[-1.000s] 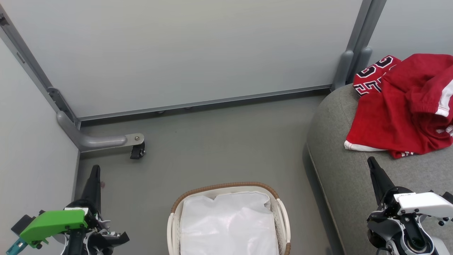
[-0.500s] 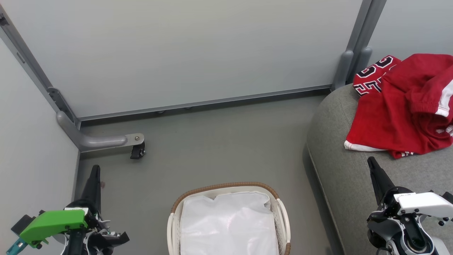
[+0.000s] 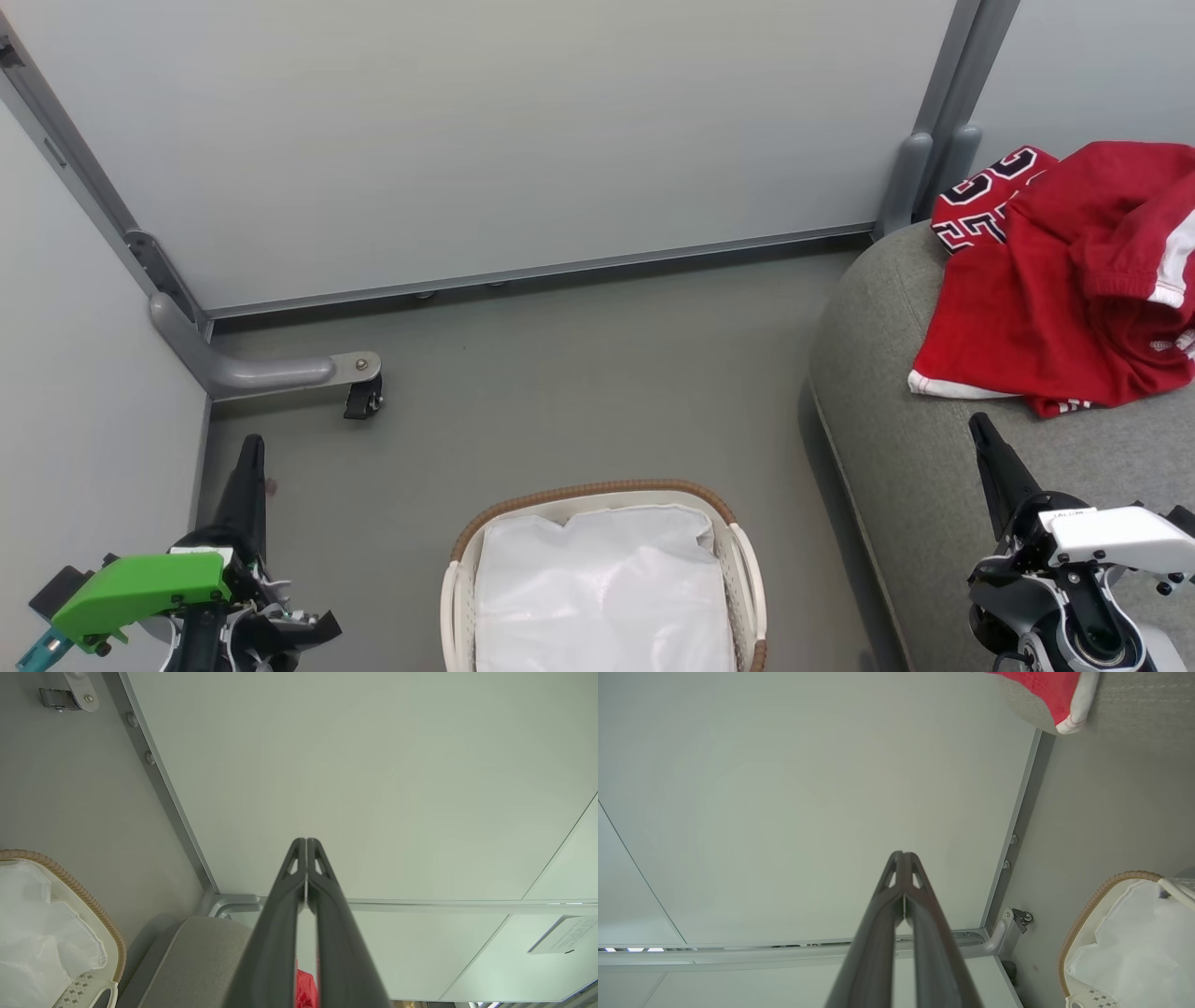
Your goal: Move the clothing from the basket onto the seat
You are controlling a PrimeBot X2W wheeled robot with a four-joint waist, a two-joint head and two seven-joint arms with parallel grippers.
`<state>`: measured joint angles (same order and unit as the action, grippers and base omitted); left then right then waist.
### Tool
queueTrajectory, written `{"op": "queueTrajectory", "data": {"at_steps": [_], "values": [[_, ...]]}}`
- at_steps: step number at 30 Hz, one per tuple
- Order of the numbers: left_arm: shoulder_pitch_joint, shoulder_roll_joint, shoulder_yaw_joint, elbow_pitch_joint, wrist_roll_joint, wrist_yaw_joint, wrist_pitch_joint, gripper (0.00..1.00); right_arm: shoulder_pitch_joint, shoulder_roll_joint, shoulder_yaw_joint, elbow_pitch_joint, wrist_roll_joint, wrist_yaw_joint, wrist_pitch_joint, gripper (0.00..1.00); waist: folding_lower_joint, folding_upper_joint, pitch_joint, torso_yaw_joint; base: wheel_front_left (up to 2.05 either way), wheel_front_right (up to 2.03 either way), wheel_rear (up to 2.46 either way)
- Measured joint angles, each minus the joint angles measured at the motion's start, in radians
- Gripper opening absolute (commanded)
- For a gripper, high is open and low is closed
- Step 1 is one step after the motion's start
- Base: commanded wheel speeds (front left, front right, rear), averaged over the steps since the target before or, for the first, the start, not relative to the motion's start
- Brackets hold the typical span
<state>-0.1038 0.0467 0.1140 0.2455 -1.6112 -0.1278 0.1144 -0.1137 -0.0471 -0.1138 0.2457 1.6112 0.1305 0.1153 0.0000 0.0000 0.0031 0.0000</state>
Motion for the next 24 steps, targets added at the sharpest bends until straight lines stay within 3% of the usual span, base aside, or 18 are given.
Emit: {"op": "queueTrajectory", "data": {"at_steps": [24], "values": [[0.000,0.000,0.000,0.000,0.000,0.000,0.000,0.00,0.000,0.000,0.000,0.000,0.000,0.000,0.000,0.00,0.0000,0.0000,0.000,0.000,0.00,0.00,0.00]]}}
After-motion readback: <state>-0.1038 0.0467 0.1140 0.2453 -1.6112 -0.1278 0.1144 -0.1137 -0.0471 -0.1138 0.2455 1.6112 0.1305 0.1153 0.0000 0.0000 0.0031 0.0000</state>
